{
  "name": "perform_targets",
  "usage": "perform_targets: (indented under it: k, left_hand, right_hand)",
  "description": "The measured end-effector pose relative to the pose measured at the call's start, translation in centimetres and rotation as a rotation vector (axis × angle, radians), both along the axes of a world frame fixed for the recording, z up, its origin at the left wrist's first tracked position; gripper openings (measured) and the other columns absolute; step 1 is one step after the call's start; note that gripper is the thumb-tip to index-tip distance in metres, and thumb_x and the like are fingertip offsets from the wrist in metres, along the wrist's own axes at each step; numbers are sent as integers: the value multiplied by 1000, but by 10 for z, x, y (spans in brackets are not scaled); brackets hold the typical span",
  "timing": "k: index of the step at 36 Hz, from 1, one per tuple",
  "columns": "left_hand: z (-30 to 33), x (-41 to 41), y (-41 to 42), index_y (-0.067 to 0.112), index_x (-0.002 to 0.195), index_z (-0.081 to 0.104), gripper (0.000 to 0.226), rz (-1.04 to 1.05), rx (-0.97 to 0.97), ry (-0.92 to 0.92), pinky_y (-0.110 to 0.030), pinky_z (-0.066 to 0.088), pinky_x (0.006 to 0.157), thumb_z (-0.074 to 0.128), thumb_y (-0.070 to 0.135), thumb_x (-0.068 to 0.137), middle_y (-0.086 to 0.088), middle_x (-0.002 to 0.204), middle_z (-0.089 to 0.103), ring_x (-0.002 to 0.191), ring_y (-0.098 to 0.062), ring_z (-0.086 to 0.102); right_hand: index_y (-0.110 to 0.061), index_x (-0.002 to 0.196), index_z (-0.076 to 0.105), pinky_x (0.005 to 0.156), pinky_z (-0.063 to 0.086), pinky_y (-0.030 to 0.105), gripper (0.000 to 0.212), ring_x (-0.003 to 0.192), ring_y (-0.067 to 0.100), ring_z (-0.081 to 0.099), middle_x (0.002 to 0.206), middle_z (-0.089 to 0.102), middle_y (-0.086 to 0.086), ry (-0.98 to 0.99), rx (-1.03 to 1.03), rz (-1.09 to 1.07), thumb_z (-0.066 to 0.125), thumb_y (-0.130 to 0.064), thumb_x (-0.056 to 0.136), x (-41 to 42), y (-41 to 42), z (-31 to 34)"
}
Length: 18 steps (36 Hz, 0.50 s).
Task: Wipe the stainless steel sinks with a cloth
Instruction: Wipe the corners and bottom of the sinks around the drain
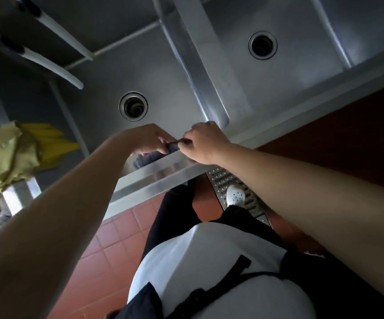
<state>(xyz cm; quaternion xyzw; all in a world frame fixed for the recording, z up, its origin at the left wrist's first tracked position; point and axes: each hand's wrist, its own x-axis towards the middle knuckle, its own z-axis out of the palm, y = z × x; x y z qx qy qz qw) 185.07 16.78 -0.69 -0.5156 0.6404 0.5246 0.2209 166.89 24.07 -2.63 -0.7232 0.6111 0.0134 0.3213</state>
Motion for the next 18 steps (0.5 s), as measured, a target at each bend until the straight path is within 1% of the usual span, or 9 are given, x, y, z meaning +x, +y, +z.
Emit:
perform_targets:
  k: [1,3,5,7,10,12,14,16,18]
  left_hand:
    - [7,-5,4,39,114,72,43,-30,-53,-16,-23,41,76,73,9,84,14,102,72,86,-5,61]
    - [20,-17,13,34,119,72,45,-36,-145,-36,-23,37,87,72,6,84,11,105,72,96,-11,63]
    - [32,-32,24,33,121,71,46,-11,-231,-46,-24,41,90,72,5,84,6,109,74,100,-15,65]
    - [43,-50,40,40,121,69,42,-24,-365,-91,-28,48,88,71,15,86,5,108,74,96,-18,66]
    - [54,-79,66,56,117,64,30,-45,-565,-148,-32,53,76,62,44,89,2,101,73,86,-26,66]
    - [56,-97,79,57,118,63,32,-35,-617,-141,-30,48,71,58,39,92,-1,102,73,86,-28,66]
    - [62,-111,86,52,117,67,35,13,-611,-78,-31,49,73,61,29,92,1,102,73,86,-24,65]
    - [71,-122,91,45,115,71,35,32,-581,4,-29,51,80,66,22,89,7,104,74,89,-18,66]
    - [81,-130,95,40,117,71,39,29,-552,49,-27,50,86,66,16,87,9,109,73,94,-14,65]
  right_hand:
    - [-22,100,65,99,37,43,31,114,27,55,109,67,1,-3,0,38,47,-45,92,-8,8,1]
    - [-26,131,55,111,26,46,42,138,26,38,138,57,-5,-24,0,68,49,-46,95,-25,21,6]
    - [-28,140,50,111,21,45,45,144,25,30,146,52,-9,-20,-65,67,50,-43,97,-43,27,16]
    - [-31,134,57,106,23,44,38,140,23,36,140,58,-9,14,-158,76,52,-39,97,-58,30,29]
    - [-31,128,61,102,28,43,36,131,21,43,133,62,-8,66,-223,85,59,-37,93,-86,39,46]
    - [-32,131,58,102,29,42,41,128,21,44,134,60,-8,80,-233,86,64,-37,90,-107,49,52]
    - [-33,132,57,102,29,42,41,127,21,46,134,60,-7,65,-246,62,65,-35,91,-126,59,57]
    - [-32,125,63,99,33,40,32,120,23,53,124,66,-5,12,-271,6,64,-29,93,-142,65,64]
    - [-30,111,68,91,44,38,22,106,26,62,109,71,-1,-103,-201,-99,65,-22,91,-156,65,74]
